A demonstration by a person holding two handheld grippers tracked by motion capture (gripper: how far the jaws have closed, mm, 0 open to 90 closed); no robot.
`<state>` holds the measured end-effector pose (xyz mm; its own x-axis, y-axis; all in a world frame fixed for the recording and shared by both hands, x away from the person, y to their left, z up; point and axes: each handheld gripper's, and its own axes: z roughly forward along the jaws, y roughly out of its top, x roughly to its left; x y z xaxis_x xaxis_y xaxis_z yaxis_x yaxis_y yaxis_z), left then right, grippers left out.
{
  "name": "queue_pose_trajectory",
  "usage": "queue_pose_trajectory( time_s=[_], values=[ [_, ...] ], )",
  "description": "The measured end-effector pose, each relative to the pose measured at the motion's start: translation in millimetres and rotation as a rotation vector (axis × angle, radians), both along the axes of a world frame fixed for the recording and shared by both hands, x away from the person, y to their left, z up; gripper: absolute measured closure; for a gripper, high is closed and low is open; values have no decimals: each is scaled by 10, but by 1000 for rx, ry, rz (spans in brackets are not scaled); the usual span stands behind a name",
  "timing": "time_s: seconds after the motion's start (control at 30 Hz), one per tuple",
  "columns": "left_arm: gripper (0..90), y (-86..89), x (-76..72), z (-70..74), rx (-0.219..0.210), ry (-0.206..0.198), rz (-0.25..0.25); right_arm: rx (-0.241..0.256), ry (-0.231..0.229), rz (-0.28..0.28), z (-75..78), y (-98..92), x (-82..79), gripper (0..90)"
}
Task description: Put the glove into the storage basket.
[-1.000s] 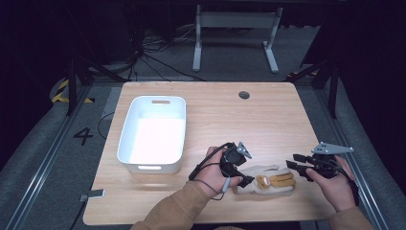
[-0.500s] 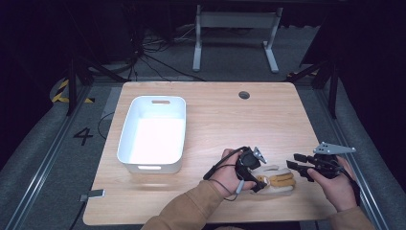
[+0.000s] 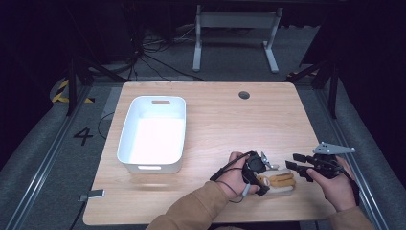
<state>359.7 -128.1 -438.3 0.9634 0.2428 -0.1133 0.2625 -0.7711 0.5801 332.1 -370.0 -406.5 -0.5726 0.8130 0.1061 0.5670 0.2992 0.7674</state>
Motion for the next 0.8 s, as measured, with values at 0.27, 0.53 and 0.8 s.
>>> queue_pose_trajectory(
  time_s=[0.27,0.53,0.8],
  values=[
    [191,-54,-13,-75,47,-23,-23,4,2,2,-6,7,3,504],
    [245,-94,-79,-94,91,-90,-28,12,6,-6,-10,1,5,503],
    [423,-61,-59,-66,103,-109,-7,13,5,-3,-13,12,4,501]
  ],
)
